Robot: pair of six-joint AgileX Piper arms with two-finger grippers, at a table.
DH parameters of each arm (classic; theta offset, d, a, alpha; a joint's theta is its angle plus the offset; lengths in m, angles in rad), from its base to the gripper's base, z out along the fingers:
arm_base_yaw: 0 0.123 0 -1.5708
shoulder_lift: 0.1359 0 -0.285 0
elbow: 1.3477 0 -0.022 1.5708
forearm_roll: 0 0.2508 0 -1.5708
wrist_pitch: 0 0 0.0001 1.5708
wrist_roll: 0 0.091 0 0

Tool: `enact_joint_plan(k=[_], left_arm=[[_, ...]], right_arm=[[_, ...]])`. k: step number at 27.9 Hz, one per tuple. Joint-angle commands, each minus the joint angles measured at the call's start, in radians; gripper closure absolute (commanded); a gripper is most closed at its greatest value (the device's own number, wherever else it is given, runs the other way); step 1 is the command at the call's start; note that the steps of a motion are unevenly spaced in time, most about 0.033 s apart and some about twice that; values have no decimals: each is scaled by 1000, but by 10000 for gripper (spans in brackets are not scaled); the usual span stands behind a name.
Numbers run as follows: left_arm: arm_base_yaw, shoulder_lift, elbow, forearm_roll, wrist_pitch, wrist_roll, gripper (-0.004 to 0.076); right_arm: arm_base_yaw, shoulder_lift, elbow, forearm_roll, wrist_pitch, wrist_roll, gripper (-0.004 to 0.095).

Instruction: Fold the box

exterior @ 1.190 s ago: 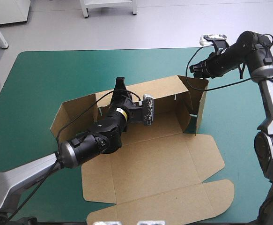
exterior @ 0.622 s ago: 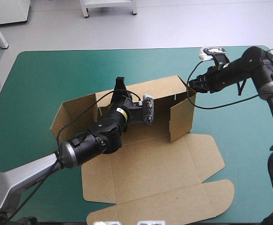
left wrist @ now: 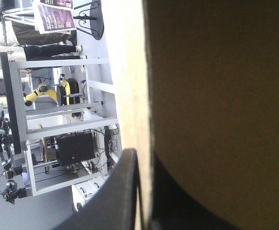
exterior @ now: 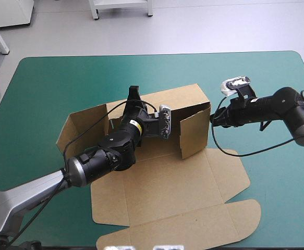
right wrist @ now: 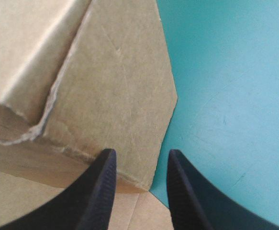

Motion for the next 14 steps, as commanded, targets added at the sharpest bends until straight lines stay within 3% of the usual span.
enact_joint_plan(k=[1,6,14], left_arm=[[-8,-23,-16,-14,13,-3,733],[-8,-23,-16,-14,9,-3,733],[-8,-23,-16,-9,9,-4,733]], right_arm=[[-5,-57,27,76,-71,-132,575],[-5,-57,63,129,-79,-235,575],[-5,-74,65,127,-16,-259,575]])
